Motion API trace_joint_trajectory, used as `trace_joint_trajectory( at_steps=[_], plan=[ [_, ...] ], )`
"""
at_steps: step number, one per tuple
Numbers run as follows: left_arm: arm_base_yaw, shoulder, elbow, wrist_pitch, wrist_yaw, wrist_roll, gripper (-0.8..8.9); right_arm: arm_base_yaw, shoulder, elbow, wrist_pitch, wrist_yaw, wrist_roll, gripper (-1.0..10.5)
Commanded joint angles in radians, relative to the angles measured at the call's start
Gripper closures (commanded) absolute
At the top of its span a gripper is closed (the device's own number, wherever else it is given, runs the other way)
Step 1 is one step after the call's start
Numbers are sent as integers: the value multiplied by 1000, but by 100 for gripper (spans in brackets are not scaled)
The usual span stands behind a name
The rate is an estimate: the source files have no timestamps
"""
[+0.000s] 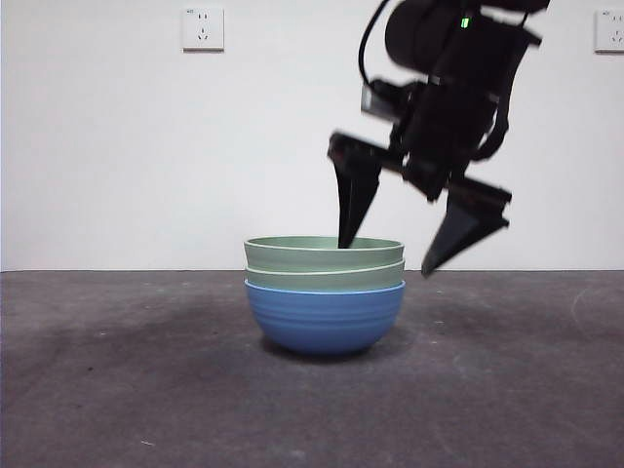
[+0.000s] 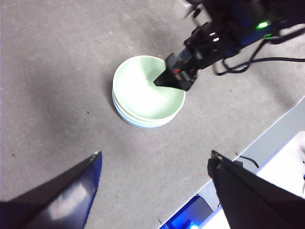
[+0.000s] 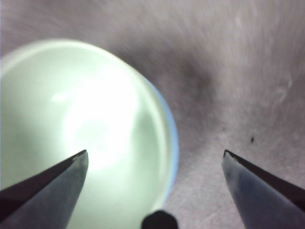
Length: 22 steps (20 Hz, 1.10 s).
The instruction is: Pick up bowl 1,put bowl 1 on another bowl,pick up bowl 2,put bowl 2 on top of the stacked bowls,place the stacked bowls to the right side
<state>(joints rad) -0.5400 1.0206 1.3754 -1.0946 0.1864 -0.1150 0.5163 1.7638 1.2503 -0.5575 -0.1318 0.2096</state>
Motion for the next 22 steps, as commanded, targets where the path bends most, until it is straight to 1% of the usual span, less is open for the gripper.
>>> trace_joint_trajectory(
  at_steps=[1,4,5,6,7,10,13,19,22],
  plan=[
    [-2,1,2,-3,0,10,436,-3,38,1,3,-28,30,508],
    [-2,1,2,1,0,10,436,-3,43,1,5,-31,29,702],
    [-2,1,2,1,0,10,436,-3,43,1,3,-52,29,775],
    [-2,1,2,0,1,10,436,-4,43,1,-4,-69,29,804],
    [-2,1,2,0,1,10,436,-7,43,1,-12,-81,29,804],
    [-4,1,2,2,1,10,436,-8,43,1,-36,-79,21,837],
    [-4,1,2,1,1,10,436,-10,43,1,-37,-78,21,963],
    [-4,1,2,2,1,10,436,-16,25,1,-35,-79,17,963],
    [-4,1,2,2,1,10,436,-45,-25,1,-35,-78,16,963]
  ],
)
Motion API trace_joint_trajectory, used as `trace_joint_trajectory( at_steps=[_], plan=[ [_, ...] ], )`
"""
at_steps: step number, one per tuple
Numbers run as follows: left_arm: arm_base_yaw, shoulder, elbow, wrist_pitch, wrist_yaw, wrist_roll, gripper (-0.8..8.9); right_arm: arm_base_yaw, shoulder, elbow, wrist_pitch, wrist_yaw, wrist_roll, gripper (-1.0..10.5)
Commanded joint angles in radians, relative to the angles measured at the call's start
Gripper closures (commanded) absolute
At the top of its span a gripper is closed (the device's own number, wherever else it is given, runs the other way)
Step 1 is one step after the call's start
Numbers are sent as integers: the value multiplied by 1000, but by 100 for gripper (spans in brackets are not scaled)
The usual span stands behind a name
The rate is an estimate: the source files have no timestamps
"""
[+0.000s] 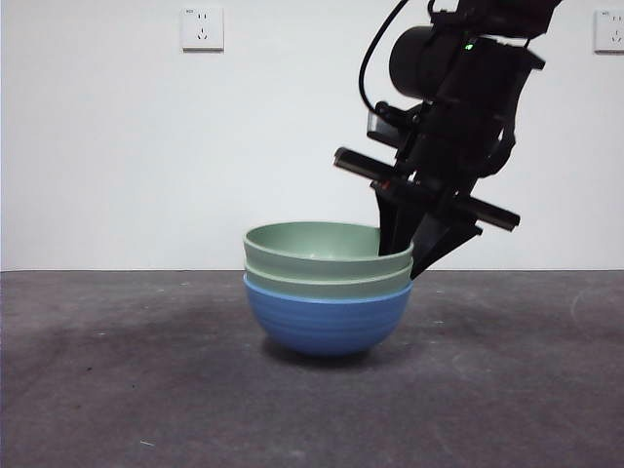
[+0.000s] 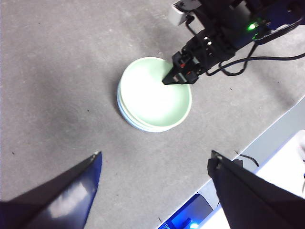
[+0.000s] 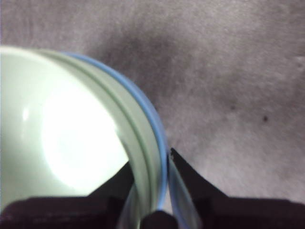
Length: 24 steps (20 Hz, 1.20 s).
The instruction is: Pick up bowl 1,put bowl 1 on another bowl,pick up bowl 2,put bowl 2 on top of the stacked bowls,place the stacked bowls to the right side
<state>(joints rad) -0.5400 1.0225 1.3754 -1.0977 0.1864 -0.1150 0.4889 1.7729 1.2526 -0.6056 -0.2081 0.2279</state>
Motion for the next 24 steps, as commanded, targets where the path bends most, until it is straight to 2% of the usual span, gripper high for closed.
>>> trace_joint_trajectory(
  at_steps=[1,8,14,24],
  plan=[
    [-4,-1,2,5,1,10,436,-34,-51,-1,12,-2,-2,963],
    [-4,-1,2,4,4,10,436,-248,-98,-1,-54,1,-66,963],
    [-4,-1,2,6,3,10,436,-378,-76,-1,-37,2,-87,963],
    [-4,-1,2,34,2,10,436,-410,33,-2,-39,1,-119,963]
  ],
)
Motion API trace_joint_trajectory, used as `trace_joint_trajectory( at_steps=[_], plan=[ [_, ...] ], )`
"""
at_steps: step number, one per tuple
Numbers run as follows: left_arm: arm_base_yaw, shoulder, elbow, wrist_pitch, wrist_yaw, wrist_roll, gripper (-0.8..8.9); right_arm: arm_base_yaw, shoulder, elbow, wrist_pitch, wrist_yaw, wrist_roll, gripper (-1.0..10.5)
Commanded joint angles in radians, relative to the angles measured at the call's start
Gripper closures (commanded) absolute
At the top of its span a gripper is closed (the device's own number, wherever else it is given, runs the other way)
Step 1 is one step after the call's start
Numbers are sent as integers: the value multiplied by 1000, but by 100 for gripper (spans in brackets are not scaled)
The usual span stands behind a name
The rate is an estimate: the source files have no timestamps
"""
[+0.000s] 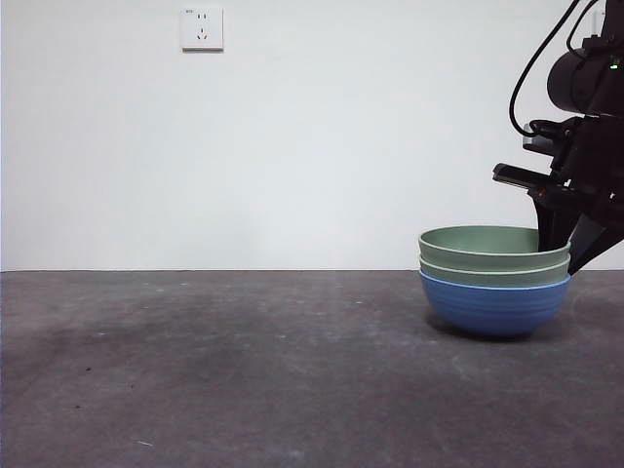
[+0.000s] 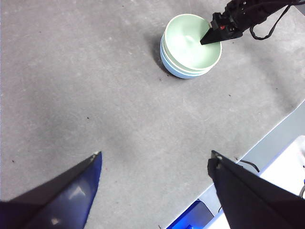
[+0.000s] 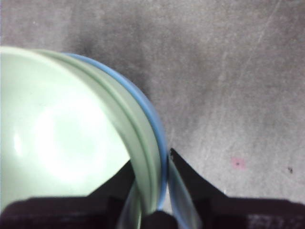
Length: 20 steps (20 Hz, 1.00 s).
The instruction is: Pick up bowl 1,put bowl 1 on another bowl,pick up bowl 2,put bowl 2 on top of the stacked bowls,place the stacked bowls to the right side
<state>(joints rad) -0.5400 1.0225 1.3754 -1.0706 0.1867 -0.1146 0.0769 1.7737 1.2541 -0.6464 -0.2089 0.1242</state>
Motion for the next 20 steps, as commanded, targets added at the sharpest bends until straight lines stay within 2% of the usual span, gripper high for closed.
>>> trace_joint_trajectory(
  at_steps=[1,3,7,13,17,20],
  plan=[
    [-4,-1,2,6,1,10,436,2,34,-3,1,2,-18,960],
    [-4,-1,2,6,1,10,436,2,34,-3,2,1,-21,907],
    [-4,1,2,7,0,10,436,2,34,-3,-16,-2,-21,683],
    [-4,2,2,0,0,10,436,2,10,-3,-13,-2,-29,684],
    [-4,2,2,0,0,13,436,2,-100,-3,-55,6,-40,685],
    [-4,3,2,0,0,15,436,2,-228,-3,-159,6,-55,690]
  ],
)
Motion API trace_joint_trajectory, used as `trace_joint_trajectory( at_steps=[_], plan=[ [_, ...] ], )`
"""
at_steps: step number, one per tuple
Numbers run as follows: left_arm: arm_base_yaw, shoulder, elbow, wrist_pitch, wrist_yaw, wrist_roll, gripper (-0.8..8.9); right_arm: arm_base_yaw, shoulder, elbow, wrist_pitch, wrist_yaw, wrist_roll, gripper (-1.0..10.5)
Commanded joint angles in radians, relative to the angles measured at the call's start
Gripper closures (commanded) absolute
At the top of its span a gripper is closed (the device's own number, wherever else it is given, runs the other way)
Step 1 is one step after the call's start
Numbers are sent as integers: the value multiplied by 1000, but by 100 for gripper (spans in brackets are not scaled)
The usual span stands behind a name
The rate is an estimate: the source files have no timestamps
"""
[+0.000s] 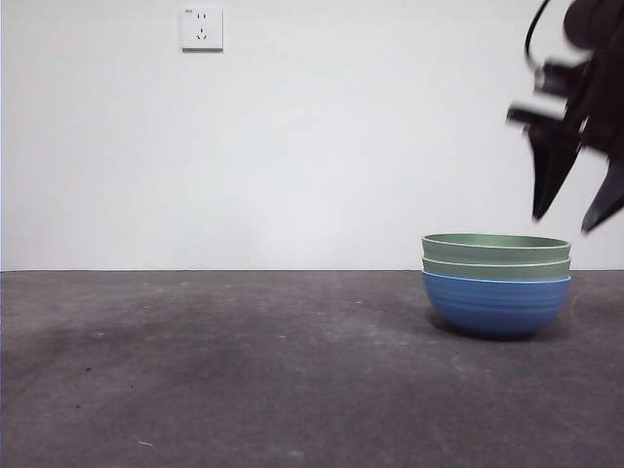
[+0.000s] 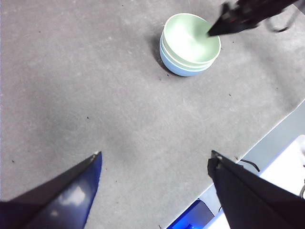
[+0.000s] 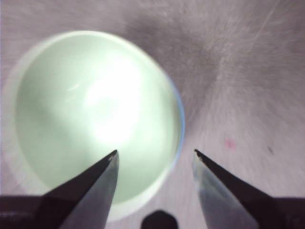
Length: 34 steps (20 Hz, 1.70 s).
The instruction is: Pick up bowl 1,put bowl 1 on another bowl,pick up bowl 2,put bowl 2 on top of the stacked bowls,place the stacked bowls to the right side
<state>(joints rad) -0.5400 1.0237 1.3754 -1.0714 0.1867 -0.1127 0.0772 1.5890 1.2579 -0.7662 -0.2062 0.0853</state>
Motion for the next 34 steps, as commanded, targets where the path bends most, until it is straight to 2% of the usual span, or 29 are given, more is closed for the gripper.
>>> trace_joint_trajectory(
  at_steps=[1,7,9,10,12,13,32,34],
  plan=[
    [-4,2,2,0,1,18,436,2,-85,-6,-84,3,-16,691],
    [-4,3,2,1,1,55,438,26,-368,-6,-406,-2,-59,708],
    [-3,6,2,1,1,62,442,30,-445,-6,-455,-3,-74,837],
    [-4,7,2,1,1,62,482,30,-484,-6,-476,-4,-95,923],
    [-4,7,2,1,1,62,788,30,-541,-6,-510,-4,-105,962],
    [-4,7,2,1,1,62,816,30,-563,-6,-524,-3,-105,962],
    [14,-7,2,6,-11,61,817,29,-603,-6,-537,3,-102,942],
    [69,-47,0,26,-29,135,817,29,-603,-6,-537,3,-102,942]
  ],
)
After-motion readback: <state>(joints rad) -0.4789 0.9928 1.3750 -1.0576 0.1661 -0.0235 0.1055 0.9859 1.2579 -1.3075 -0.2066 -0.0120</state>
